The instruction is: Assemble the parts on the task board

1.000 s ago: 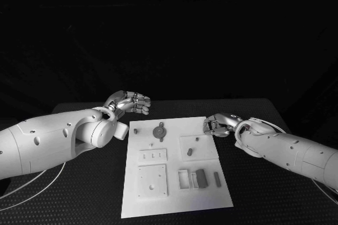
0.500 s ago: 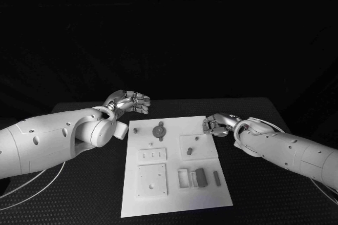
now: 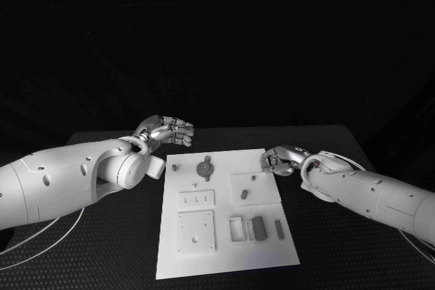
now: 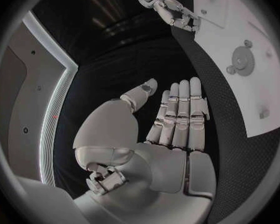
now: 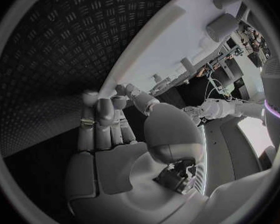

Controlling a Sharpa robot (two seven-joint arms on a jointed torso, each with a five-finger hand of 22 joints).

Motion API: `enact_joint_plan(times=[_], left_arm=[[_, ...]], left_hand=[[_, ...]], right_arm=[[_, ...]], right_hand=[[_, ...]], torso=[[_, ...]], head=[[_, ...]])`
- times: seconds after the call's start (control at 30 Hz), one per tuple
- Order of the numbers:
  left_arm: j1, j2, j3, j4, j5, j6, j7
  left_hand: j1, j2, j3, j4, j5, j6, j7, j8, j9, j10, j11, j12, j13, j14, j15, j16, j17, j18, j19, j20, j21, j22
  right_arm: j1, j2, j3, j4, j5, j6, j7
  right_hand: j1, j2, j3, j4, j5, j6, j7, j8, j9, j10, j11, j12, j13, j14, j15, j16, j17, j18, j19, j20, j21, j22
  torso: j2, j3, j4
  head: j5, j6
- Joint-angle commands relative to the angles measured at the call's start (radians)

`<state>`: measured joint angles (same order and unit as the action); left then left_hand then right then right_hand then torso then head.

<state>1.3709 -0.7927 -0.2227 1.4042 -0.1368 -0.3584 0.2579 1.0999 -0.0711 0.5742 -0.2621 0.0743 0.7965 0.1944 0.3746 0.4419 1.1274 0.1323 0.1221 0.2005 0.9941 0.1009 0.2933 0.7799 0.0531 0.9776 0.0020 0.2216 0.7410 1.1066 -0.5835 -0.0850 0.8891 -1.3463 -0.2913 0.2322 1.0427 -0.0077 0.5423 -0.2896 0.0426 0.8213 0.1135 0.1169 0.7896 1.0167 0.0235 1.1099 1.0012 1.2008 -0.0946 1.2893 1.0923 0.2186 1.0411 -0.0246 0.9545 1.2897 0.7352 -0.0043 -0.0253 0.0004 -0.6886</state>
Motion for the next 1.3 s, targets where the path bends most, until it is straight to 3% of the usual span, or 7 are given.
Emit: enact_joint_plan(times=[0.03, 0.57, 0.77, 1.1, 1.3], left_arm=[[0.001, 0.0, 0.001, 0.003, 0.004, 0.006, 0.008], [0.001, -0.002, 0.001, 0.005, 0.004, 0.004, 0.009], [0.001, -0.002, 0.001, 0.006, 0.004, 0.003, 0.009], [0.002, -0.003, 0.001, 0.006, 0.004, 0.003, 0.009], [0.002, -0.004, 0.001, 0.006, 0.004, 0.002, 0.009]], left_hand=[[-0.002, -0.01, -0.003, 0.006, -0.007, -0.005, 0.001, -0.005, -0.001, -0.004, 0.005, -0.005, 0.002, 0.007, -0.001, -0.005, 0.001, 0.007, 0.006, -0.002, -0.005, 0.001], [-0.002, -0.01, -0.003, 0.006, -0.007, -0.005, 0.001, -0.005, -0.001, -0.004, 0.005, -0.005, 0.002, 0.007, -0.001, -0.005, 0.002, 0.007, 0.006, -0.002, -0.005, 0.002], [-0.002, -0.01, -0.003, 0.006, -0.007, -0.005, 0.001, -0.005, -0.001, -0.004, 0.005, -0.005, 0.002, 0.007, -0.001, -0.005, 0.002, 0.007, 0.006, -0.002, -0.006, 0.002], [-0.003, -0.009, -0.003, 0.008, -0.007, -0.005, 0.001, -0.005, -0.001, -0.004, 0.005, -0.006, 0.002, 0.008, -0.001, -0.006, 0.003, 0.007, 0.006, -0.002, -0.006, 0.002], [-0.003, -0.009, -0.003, 0.008, -0.007, -0.005, 0.001, -0.005, -0.001, -0.004, 0.005, -0.006, 0.003, 0.008, -0.001, -0.006, 0.003, 0.007, 0.007, -0.002, -0.006, 0.002]], right_arm=[[-0.003, 0.001, -0.002, 0.001, -0.011, 0.016, 0.009], [-0.004, 0.002, -0.003, 0.008, -0.014, -0.029, -0.01], [-0.004, 0.003, -0.003, 0.01, -0.002, -0.069, -0.011], [-0.004, 0.002, -0.003, 0.015, -0.006, -0.107, -0.04], [-0.004, 0.003, -0.003, 0.015, -0.003, -0.105, -0.051]], right_hand=[[0.0, 0.008, -0.006, 0.0, 0.003, 0.196, -0.002, 0.008, 0.003, -0.02, -0.021, 0.006, 0.001, -0.002, -0.007, 0.007, 0.0, 0.036, -0.001, 0.003, 0.007, 0.002], [-0.005, 0.021, -0.01, 0.001, 0.003, 0.235, -0.019, 0.036, 0.031, -0.022, -0.037, 0.011, 0.003, -0.008, -0.022, 0.016, -0.004, 0.038, -0.003, 0.007, 0.01, 0.005], [-0.007, 0.025, -0.012, 0.0, 0.003, 0.236, -0.023, 0.045, 0.047, -0.022, -0.04, 0.011, 0.003, -0.01, -0.025, 0.019, -0.005, 0.039, -0.003, 0.008, 0.01, 0.005], [-0.019, 0.044, -0.016, 0.0, 0.003, 0.219, -0.025, 0.079, 0.117, -0.026, -0.043, 0.017, 0.007, -0.015, -0.028, 0.029, -0.01, 0.042, -0.005, 0.012, 0.011, 0.006], [-0.022, 0.049, -0.015, 0.0, 0.003, 0.211, -0.026, 0.09, 0.146, -0.029, -0.044, 0.018, 0.008, -0.018, -0.028, 0.032, -0.013, 0.043, -0.006, 0.013, 0.011, 0.007]], torso=[[0.0, -0.0003, 0.0001], [0.0, -0.0001, 0.0003], [0.0, -0.0001, 0.0], [0.0, 0.0, 0.0002], [0.0, 0.0003, 0.0002]], head=[[0.0, -0.002], [-0.002, -0.006], [-0.004, -0.009], [-0.006, -0.01], [-0.005, -0.011]])
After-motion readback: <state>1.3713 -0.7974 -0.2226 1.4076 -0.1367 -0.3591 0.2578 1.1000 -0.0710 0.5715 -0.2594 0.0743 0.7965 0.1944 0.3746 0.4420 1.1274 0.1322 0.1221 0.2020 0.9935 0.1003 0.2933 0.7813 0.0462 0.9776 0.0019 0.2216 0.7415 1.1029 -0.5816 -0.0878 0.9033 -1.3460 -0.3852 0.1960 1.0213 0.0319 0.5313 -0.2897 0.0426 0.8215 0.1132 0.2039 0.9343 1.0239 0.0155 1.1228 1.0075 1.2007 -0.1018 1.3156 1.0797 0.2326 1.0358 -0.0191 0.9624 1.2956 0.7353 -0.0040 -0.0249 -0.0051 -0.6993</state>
